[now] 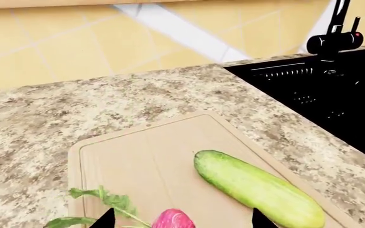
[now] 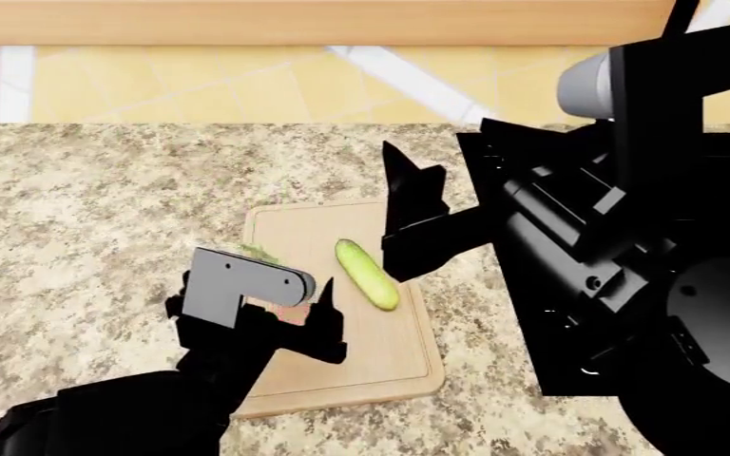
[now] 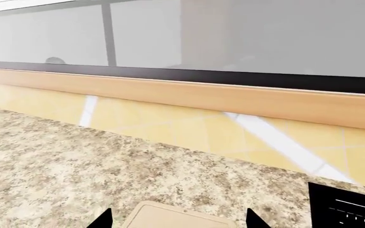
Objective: Pick the vegetables from the sink and place them on the cutting board.
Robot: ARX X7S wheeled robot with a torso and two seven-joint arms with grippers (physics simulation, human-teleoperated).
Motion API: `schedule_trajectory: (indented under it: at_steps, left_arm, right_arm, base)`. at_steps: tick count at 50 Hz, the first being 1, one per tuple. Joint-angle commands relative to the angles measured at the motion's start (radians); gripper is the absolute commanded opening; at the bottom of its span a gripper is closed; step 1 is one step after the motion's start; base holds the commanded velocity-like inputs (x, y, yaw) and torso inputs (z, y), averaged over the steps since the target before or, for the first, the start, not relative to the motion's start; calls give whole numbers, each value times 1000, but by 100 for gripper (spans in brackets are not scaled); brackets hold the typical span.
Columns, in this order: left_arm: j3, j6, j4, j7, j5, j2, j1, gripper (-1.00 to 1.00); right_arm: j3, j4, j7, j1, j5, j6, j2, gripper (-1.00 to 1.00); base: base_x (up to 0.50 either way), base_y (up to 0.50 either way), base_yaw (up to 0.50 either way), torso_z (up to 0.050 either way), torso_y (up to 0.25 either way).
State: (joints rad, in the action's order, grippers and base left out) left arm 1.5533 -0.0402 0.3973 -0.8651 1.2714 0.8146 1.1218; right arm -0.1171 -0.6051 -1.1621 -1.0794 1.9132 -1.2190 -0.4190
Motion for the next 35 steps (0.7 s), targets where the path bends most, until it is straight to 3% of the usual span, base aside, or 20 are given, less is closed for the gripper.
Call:
schedule_trajectory:
  at_steps: [1,14,35]
  left_arm:
    - [-5,-3,9,1,-9,5,0,100]
    - [-10,13,77,-42,-52,28,22,100]
    - [-54,49,349,-166,-138,127,112,100]
  right_arm:
    - [-12,3,13,1,-14,4,1,100]
    - [-21,1,15,-2,-14,15,-5,100]
    - [-28,-16,-1,-14,11,43,-25,100]
  base:
    - [0,0,0,0,0]
    - [0,0,0,0,0]
    - [0,0,0,0,0]
